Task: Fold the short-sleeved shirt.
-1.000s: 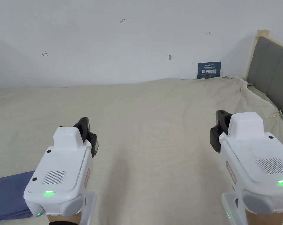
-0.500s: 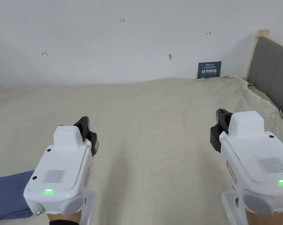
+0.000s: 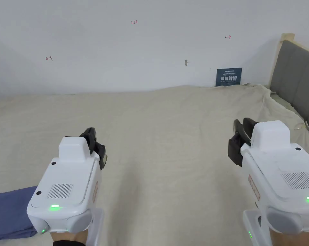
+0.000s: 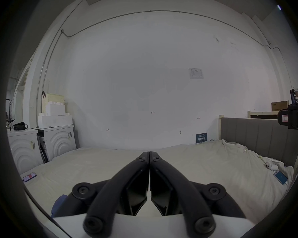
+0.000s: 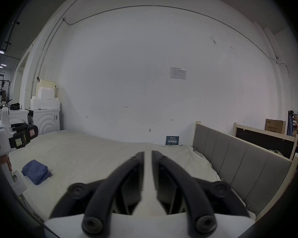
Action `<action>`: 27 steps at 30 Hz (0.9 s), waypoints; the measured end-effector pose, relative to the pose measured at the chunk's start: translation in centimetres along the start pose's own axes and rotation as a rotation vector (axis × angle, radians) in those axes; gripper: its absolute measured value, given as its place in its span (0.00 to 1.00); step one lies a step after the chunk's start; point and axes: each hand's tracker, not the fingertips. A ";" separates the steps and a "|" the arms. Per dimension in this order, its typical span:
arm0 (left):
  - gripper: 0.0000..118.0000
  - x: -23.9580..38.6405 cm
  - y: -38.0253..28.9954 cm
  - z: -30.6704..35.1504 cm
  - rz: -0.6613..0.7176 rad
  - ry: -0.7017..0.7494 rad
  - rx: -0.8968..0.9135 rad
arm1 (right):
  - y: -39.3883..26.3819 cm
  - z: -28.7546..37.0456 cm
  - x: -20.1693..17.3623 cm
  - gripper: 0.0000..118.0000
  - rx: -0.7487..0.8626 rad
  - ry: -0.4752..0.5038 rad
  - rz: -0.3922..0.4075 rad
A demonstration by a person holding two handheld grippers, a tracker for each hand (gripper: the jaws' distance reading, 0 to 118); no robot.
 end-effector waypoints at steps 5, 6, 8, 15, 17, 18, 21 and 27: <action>0.90 -0.5 -0.4 -0.6 0.013 0.014 -0.042 | 0.0 0.0 0.1 0.93 0.001 0.002 -0.016; 1.00 -0.6 -0.4 -0.7 0.024 0.019 -0.054 | 0.0 0.1 0.1 0.93 0.007 -0.002 -0.016; 1.00 -1.1 -0.6 -0.3 0.042 0.022 -0.053 | 0.0 0.1 0.1 0.95 0.009 -0.002 -0.014; 1.00 -1.2 -0.5 0.2 0.024 0.026 -0.027 | -0.2 0.2 0.4 1.00 0.001 -0.004 -0.024; 1.00 -1.2 -0.4 0.3 0.025 0.027 -0.021 | -0.3 0.2 0.4 1.00 -0.002 -0.003 -0.029; 1.00 -1.2 -0.4 0.3 0.027 0.026 -0.019 | -0.3 0.2 0.4 1.00 -0.003 -0.002 -0.031; 1.00 -1.2 -0.3 0.5 0.029 0.030 -0.008 | -0.3 0.3 0.4 1.00 -0.002 -0.005 -0.030; 1.00 -1.2 -0.2 0.6 0.024 0.029 0.001 | -0.3 0.4 0.4 1.00 0.006 -0.013 -0.033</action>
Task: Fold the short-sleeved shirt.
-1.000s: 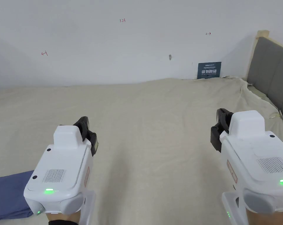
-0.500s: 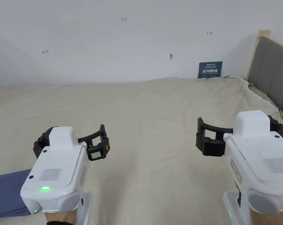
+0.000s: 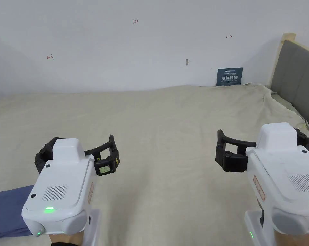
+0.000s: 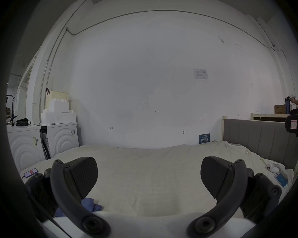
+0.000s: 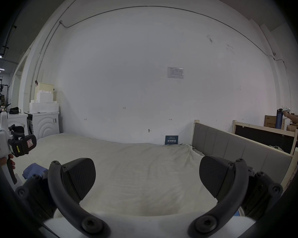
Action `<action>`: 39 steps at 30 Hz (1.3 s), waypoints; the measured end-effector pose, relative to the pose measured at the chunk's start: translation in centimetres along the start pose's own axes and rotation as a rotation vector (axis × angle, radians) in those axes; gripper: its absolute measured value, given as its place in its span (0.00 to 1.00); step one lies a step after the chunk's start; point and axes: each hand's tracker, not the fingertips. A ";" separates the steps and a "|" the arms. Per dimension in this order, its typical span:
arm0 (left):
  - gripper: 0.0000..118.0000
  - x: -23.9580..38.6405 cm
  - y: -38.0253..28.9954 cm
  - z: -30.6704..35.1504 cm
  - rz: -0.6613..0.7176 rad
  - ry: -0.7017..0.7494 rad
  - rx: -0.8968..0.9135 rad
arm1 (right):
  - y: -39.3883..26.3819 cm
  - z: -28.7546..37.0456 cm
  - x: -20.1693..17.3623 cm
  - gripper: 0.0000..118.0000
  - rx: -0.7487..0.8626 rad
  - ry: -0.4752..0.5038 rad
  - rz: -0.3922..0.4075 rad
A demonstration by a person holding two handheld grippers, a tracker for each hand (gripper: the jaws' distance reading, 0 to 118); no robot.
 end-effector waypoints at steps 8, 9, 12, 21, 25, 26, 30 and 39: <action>1.00 0.0 0.0 0.0 -0.009 0.004 0.012 | -0.1 -0.1 -0.1 1.00 0.004 0.000 0.001; 1.00 0.0 0.0 0.0 -0.008 0.005 0.012 | 0.0 -0.1 -0.1 1.00 0.003 -0.001 0.001; 1.00 0.0 0.0 0.1 -0.002 0.004 0.013 | -0.1 -0.1 -0.1 1.00 0.005 -0.003 0.001; 1.00 0.0 -0.1 0.1 -0.014 0.004 0.017 | 0.0 -0.1 -0.1 1.00 0.013 -0.007 -0.002; 1.00 0.2 -0.1 0.2 -0.015 0.003 0.024 | 0.0 -0.1 -0.1 1.00 0.014 -0.007 -0.002; 1.00 0.2 -0.1 0.2 -0.015 0.003 0.026 | 0.0 -0.1 -0.1 1.00 0.013 -0.008 -0.001; 1.00 0.3 -0.2 0.2 -0.021 0.011 0.030 | -0.1 -0.1 -0.1 1.00 0.015 -0.007 0.000; 1.00 0.3 -0.2 0.2 -0.021 0.012 0.036 | -0.1 -0.1 -0.1 1.00 0.017 -0.007 -0.003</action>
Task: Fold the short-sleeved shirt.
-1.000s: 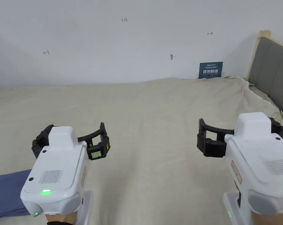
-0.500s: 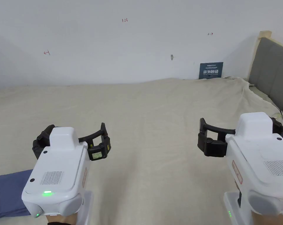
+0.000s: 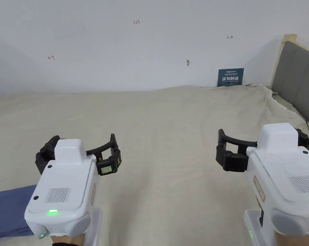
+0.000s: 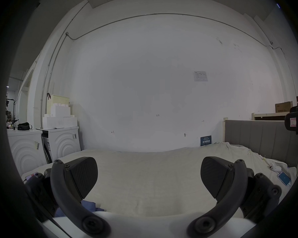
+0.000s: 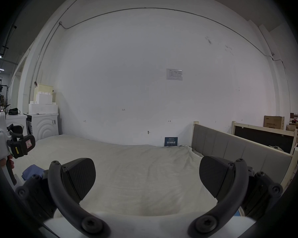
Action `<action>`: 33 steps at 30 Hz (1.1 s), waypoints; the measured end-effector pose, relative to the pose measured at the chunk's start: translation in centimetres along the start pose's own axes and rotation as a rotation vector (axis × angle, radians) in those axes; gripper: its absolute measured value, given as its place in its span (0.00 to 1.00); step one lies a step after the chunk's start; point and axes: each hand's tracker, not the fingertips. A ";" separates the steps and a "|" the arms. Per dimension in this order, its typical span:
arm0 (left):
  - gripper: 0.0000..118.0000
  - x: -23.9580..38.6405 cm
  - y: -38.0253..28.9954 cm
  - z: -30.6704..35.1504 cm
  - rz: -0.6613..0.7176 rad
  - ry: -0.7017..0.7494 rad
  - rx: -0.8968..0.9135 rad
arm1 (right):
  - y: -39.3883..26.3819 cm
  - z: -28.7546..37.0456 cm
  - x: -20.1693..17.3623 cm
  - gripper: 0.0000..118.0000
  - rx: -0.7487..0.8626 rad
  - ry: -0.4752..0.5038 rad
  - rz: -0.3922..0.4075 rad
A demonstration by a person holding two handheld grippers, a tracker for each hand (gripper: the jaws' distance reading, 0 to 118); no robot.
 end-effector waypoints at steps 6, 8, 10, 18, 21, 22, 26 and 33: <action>1.00 0.1 0.1 0.0 -0.002 -0.003 0.004 | 0.1 0.0 0.1 1.00 0.002 0.000 -0.002; 1.00 0.1 0.1 0.0 -0.003 -0.004 0.001 | 0.1 0.0 0.1 1.00 0.003 0.001 -0.001; 1.00 0.2 0.1 0.0 -0.006 -0.004 0.001 | 0.1 0.0 0.1 1.00 0.004 0.000 0.002; 1.00 0.2 0.3 0.1 -0.005 -0.003 0.011 | 0.1 0.0 0.1 1.00 0.007 0.002 0.006; 1.00 0.2 0.3 0.1 -0.008 -0.003 0.010 | 0.1 0.1 0.0 1.00 0.006 0.005 0.006; 1.00 0.1 0.3 0.1 -0.008 -0.003 0.010 | 0.1 0.1 0.0 1.00 0.006 0.009 0.006; 1.00 0.1 0.2 0.1 -0.007 0.000 0.010 | 0.1 0.1 0.0 1.00 0.003 0.009 0.011; 1.00 0.0 0.2 0.2 -0.005 0.000 0.008 | 0.2 0.1 -0.1 1.00 -0.004 0.011 0.017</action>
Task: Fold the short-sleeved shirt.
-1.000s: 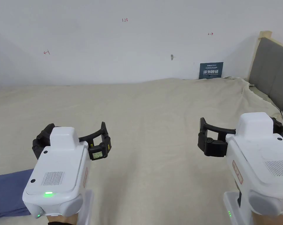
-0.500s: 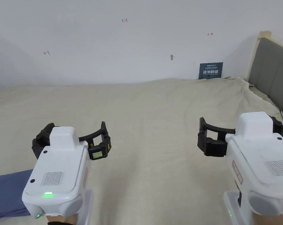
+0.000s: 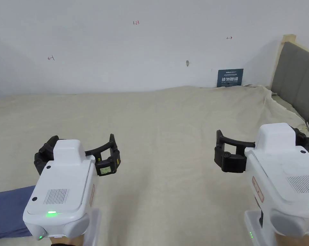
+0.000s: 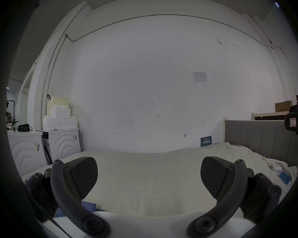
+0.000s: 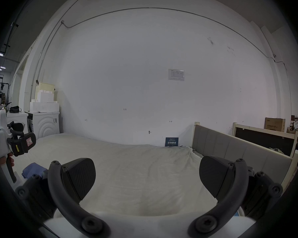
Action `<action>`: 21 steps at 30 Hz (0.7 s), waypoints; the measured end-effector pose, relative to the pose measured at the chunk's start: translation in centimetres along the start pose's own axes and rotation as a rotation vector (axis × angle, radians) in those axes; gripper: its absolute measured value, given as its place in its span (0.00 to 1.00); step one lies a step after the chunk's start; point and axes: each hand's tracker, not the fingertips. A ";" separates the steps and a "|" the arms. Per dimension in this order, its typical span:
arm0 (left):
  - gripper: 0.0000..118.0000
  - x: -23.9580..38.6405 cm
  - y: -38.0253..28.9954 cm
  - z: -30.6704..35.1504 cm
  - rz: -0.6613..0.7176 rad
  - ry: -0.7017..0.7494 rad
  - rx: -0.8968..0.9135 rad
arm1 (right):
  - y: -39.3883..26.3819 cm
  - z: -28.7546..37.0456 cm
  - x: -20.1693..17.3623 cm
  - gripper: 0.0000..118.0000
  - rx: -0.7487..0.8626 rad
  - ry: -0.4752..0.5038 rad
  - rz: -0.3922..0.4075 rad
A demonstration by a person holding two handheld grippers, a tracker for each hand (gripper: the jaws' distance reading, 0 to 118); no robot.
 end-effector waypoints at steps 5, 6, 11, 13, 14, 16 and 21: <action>1.00 0.0 0.0 0.1 -0.003 -0.004 0.001 | 0.1 -0.1 0.0 1.00 -0.019 -0.008 0.002; 1.00 0.0 0.0 0.1 -0.004 -0.004 0.000 | 0.1 -0.2 0.0 1.00 -0.022 -0.007 0.003; 1.00 0.0 0.1 0.1 0.003 -0.007 0.003 | 0.3 -0.4 0.0 1.00 -0.053 0.011 -0.020; 1.00 -0.1 0.2 0.2 0.007 -0.009 0.004 | 0.4 -0.5 0.0 1.00 -0.086 0.015 -0.057; 1.00 -0.2 0.2 0.2 0.008 -0.011 0.006 | 0.4 -0.5 0.0 1.00 -0.114 -0.003 -0.101; 1.00 -0.2 0.4 0.3 0.005 -0.014 0.007 | 0.5 -0.5 0.1 1.00 -0.145 -0.027 -0.168; 1.00 -0.4 0.5 0.5 0.008 -0.021 0.010 | 1.6 -0.9 0.5 0.99 -0.360 -0.098 -0.295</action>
